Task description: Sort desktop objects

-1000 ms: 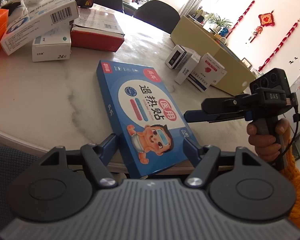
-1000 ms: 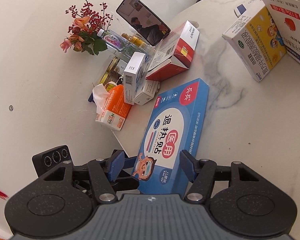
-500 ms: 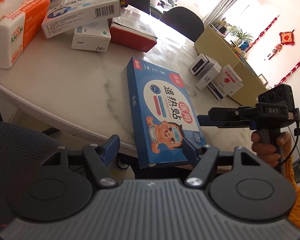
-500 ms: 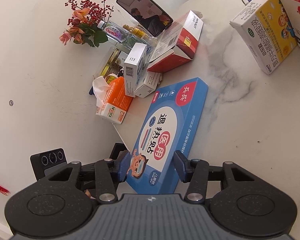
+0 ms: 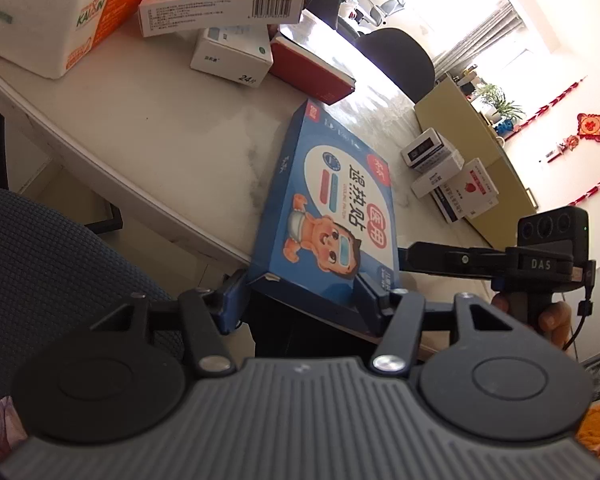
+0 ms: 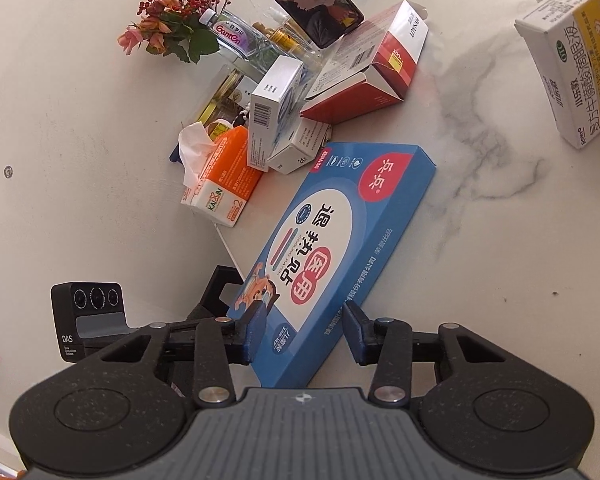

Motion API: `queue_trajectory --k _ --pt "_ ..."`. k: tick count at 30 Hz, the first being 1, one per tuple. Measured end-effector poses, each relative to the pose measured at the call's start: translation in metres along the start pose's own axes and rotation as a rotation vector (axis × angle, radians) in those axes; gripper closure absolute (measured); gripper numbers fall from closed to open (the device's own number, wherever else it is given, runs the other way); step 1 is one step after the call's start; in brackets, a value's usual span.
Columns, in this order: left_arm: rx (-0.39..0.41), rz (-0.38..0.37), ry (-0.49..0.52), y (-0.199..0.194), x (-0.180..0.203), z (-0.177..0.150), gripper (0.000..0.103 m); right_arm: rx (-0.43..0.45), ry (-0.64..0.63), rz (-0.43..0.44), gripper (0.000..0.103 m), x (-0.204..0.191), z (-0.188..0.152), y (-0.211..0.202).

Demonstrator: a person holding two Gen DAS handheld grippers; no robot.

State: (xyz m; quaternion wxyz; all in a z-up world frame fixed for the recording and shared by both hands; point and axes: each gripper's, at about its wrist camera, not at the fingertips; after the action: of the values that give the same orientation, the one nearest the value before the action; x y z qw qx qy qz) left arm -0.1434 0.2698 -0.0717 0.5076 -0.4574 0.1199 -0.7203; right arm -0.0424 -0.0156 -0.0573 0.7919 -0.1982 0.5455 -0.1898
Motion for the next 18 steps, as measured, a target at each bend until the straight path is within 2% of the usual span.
queue_trajectory --k 7,12,18 --pt "0.036 0.031 0.018 -0.005 0.007 0.000 0.053 -0.006 0.002 -0.008 0.056 0.000 0.001 0.003" --pt "0.097 0.035 0.064 -0.015 0.017 0.005 0.066 -0.006 0.001 -0.013 0.056 0.000 0.001 0.004" --pt "0.140 0.004 0.110 -0.022 0.032 0.012 0.075 0.011 0.002 -0.024 0.056 0.002 0.002 0.001"
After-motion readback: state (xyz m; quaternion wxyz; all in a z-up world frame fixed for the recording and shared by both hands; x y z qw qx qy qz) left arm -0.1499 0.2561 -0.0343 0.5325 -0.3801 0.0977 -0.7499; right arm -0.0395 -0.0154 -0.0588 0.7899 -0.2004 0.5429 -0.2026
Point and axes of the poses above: each gripper's, at about its wrist camera, not at the fingertips, and y roughly the way its jaws point, x to its right, z to its top, and after that the axes turned 7 degrees about y, right-handed
